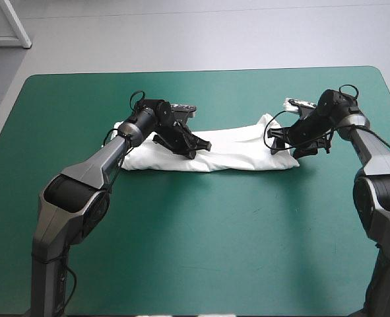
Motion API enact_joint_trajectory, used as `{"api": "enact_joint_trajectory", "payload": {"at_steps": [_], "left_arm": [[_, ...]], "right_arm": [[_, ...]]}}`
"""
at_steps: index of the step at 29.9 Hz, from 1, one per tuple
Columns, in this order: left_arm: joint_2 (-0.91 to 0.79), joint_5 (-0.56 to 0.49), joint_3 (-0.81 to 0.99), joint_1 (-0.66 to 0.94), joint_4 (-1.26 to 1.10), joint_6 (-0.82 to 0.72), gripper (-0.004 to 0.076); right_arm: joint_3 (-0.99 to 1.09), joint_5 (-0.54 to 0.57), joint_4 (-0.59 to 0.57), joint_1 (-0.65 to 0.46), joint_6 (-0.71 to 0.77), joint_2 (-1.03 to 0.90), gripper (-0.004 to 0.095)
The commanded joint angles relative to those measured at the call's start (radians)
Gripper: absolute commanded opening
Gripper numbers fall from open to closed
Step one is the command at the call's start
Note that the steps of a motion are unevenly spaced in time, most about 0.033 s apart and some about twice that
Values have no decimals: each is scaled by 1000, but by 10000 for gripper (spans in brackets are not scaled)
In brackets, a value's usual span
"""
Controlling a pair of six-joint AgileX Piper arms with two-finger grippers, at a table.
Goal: Fold the cloth
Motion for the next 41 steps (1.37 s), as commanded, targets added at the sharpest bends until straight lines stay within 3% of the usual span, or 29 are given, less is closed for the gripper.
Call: {"api": "enact_joint_trajectory", "payload": {"at_steps": [1, 9, 10, 19, 28, 36, 41], "left_arm": [[-6, -4, 1, -23, -29, -11, -9], [-6, -18, 1, -23, -29, -19, -9], [-6, -19, 1, -23, -29, -19, -9], [-4, -30, 1, -23, -29, -19, -9], [-4, -33, 1, -26, -73, -19, -9], [0, -27, 1, -26, -90, -15, -9], [4, -17, -1, -26, -119, 3, -9]], "right_arm": [[-15, -19, 26, 27, -12, -14, 599], [-20, -77, 19, 85, -31, -14, 10], [-27, -79, 17, 85, -29, -16, -18], [-202, 1, -8, 85, 12, -97, -15], [-466, 142, 80, 125, 39, -139, -14], [-666, 137, 78, 221, 92, -139, -15], [-689, 132, 60, 248, 99, -139, -15]]}}
